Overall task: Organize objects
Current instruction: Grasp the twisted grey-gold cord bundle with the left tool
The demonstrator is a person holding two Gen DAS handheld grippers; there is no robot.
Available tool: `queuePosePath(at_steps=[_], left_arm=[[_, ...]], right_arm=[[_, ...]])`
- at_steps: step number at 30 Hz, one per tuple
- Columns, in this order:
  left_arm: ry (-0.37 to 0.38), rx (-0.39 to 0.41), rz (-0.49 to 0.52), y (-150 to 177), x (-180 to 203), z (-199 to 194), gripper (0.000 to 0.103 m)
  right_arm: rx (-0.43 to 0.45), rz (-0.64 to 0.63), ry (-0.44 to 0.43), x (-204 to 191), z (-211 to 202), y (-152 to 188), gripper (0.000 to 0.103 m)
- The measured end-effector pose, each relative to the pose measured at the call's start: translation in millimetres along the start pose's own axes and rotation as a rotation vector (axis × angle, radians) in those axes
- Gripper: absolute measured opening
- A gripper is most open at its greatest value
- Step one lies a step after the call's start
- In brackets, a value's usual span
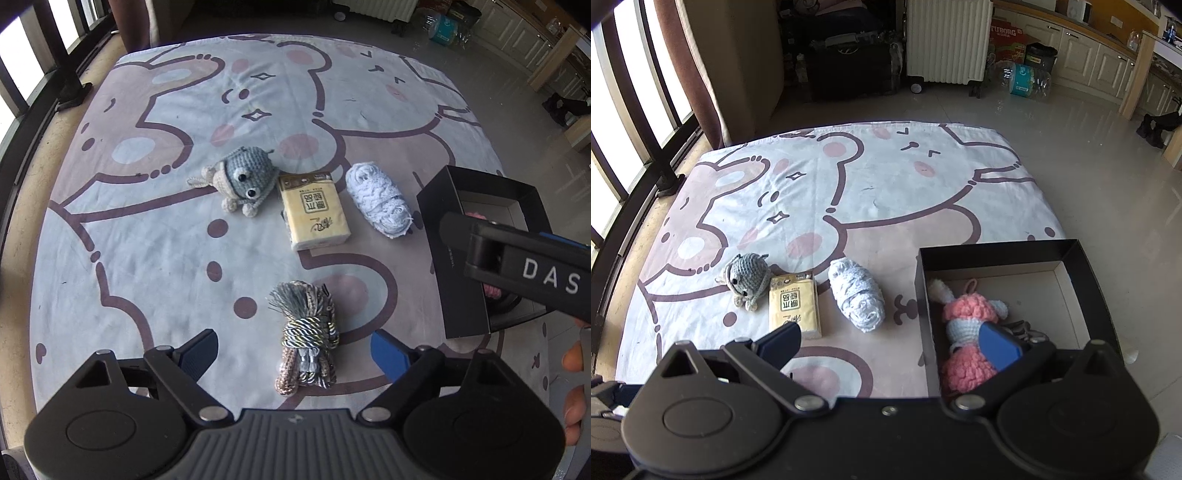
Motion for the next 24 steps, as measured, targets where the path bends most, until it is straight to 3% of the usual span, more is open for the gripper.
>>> queuePosePath(at_steps=[10, 20, 24], left_arm=[[0.004, -0.066, 0.028, 0.8, 9.9, 32.2, 0.076], [-0.009, -0.114, 0.05, 1.6, 9.9, 59.1, 0.074], [-0.011, -0.127, 0.049, 1.4, 10.0, 66.7, 0.068]], right_arm=[[0.005, -0.009, -0.001, 0.8, 14.1, -4.3, 0.103], [0.102, -0.02, -0.019, -5.6, 21.7, -14.9, 0.103], [0.103, -0.039, -0.011, -7.9, 26.2, -16.0, 0.103]])
Point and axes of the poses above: each gripper's, at about its wrist camera, not at the fingertips, and z roughly the way its jaws point, x to its right, y to its underside, the point moved 8 cm from there along z, roughly the way its jaws point, and after that the axes turned 7 degrees about z, right-handed, at the moved point
